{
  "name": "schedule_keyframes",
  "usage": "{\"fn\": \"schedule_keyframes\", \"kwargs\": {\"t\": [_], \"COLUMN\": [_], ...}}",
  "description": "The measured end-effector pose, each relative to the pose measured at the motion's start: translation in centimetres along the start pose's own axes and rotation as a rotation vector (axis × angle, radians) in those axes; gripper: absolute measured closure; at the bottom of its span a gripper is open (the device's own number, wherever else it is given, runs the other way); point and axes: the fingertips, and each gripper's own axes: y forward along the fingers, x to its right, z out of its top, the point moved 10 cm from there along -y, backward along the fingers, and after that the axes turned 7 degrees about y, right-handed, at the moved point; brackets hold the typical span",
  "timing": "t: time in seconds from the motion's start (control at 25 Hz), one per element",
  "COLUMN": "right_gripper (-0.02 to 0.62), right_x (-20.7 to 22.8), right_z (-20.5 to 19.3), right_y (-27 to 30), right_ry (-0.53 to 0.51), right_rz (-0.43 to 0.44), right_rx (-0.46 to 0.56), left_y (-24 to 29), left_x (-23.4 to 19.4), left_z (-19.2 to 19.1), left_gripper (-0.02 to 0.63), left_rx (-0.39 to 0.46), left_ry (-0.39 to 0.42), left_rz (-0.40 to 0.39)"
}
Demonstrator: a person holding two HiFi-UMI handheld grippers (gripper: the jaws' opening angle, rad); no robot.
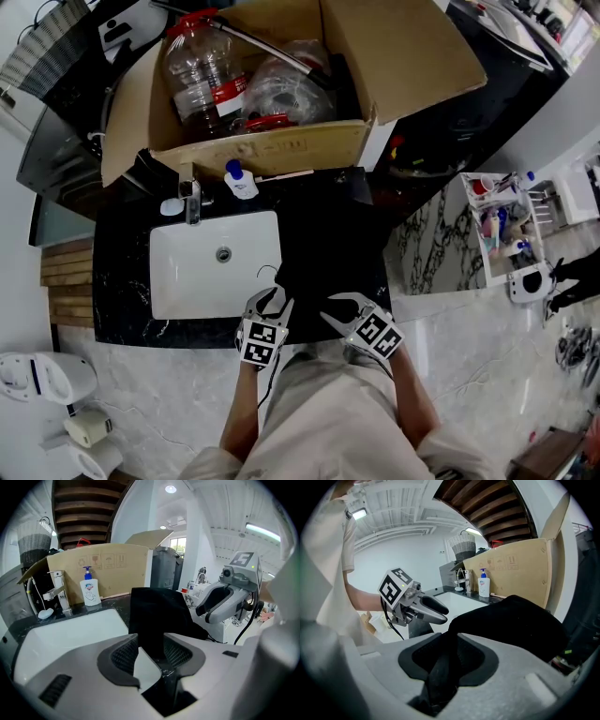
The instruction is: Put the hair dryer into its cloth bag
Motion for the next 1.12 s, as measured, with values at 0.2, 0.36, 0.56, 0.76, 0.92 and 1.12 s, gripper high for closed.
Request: {"fn": "schedule_keyframes", "kwargs": {"t": [0.2, 0.36, 0.56, 0.76, 0.92, 1.12], "right_gripper": [0.508, 0.508, 0.508, 0.508, 0.508, 0.508], "right_x": [0.2, 0.2, 0.4, 0.3, 0.3, 0.2], "right_z": [0.2, 0.7, 1.4, 2.4, 3.4, 5.0], "right_y": [-0.9, -1.4, -2.0, -2.6, -3.3, -4.3], "right_ry": [0.012, 0.013, 0.005, -0.011, -0.03, -0.039], "right_rz": [-0.026, -0.055, -0.087, -0.115, -0.153, -0.228], "right_rx": [0.031, 0.058, 0.091, 0.128, 0.175, 0.276], "left_y": [-0.6, -0.9, -1.2, -2.2, -2.9, -4.2], "left_x": [0.0, 0.0, -0.1, -0.3, -0.4, -0.5], "left_z": [0.4, 0.8, 1.2, 3.0, 4.5, 6.7], "left_gripper": [0.439, 0.439, 0.439, 0.44, 0.446, 0.473], "left_rx": [0.025, 0.05, 0.085, 0.127, 0.188, 0.292], "left_ry": [0.001, 0.0, 0.003, 0.025, 0.035, 0.047], "left_rz": [0.007, 0.013, 0.018, 0.019, 0.028, 0.034]}}
